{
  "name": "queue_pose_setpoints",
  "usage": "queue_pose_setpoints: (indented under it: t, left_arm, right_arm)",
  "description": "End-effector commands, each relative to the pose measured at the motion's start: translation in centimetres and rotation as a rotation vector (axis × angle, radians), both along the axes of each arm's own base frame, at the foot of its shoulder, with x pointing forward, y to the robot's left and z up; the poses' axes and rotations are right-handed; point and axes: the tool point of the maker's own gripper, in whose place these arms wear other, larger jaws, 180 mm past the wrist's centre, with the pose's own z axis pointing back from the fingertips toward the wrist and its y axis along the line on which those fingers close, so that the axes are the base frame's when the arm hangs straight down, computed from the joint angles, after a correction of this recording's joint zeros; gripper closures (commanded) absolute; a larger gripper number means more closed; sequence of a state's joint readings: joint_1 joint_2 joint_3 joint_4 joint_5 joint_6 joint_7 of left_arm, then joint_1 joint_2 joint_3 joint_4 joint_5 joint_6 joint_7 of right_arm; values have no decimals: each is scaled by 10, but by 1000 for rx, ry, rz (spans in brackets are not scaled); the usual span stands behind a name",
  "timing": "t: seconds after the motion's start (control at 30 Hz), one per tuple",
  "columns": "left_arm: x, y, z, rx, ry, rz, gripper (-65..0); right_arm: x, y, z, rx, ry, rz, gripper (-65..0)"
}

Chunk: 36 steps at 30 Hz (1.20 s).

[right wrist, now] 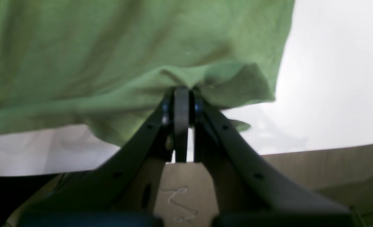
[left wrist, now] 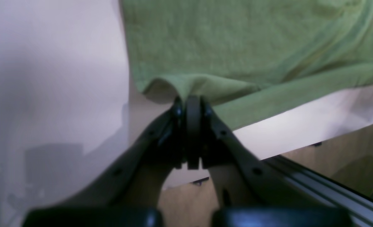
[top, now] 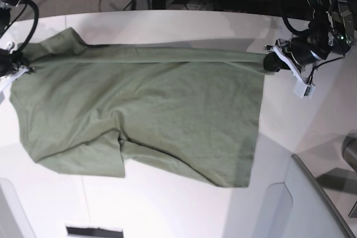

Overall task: Layout the t-shirt on the table in an organized manner, then fold the t-shirt properly
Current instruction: 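Hold the shirt edge with both grippers and drag it to straighten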

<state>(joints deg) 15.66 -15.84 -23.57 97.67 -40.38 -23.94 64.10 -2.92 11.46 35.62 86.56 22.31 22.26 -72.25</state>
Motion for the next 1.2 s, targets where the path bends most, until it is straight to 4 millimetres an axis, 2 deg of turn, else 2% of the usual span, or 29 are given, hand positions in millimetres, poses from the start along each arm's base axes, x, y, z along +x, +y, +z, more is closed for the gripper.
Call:
queue_pose_setpoints:
  t: [0.0, 0.07, 0.23, 0.37, 0.5, 0.67, 0.77, 0.97, 1.17]
  left_arm:
    - [12, 4, 10, 2, -44, 0, 0]
    - [19, 5, 9, -8, -44, 9, 0]
    - [30, -11, -2, -34, -17, -39, 0]
    - [40, -19, -8, -55, -5, -52, 0]
    - [51, -17, -5, -62, -12, -25, 0]
    - [64, -9, -5, -73, 2, 57, 0]
    - [68, -7, -9, -83, 16, 71, 0]
    - [76, -29, -20, -95, 28, 23, 0]
    - [79, -32, -26, -99, 36, 60, 0]
  right_arm:
    - [16, -11, 14, -23, -51, -5, 0]
    - [21, -17, 15, -24, -51, -10, 0]
    - [34, -27, 18, -20, -56, -20, 0]
    - [48, -24, 13, -8, -60, 3, 0]
    - [62, -13, 2, 14, -63, 34, 0]
    - [71, -14, -6, 26, -59, 41, 0]
    - [75, -21, -4, 19, -68, 30, 0]
    - [88, -32, -2, 26, -96, 1, 0]
    - [93, -38, -9, 41, -109, -29, 0]
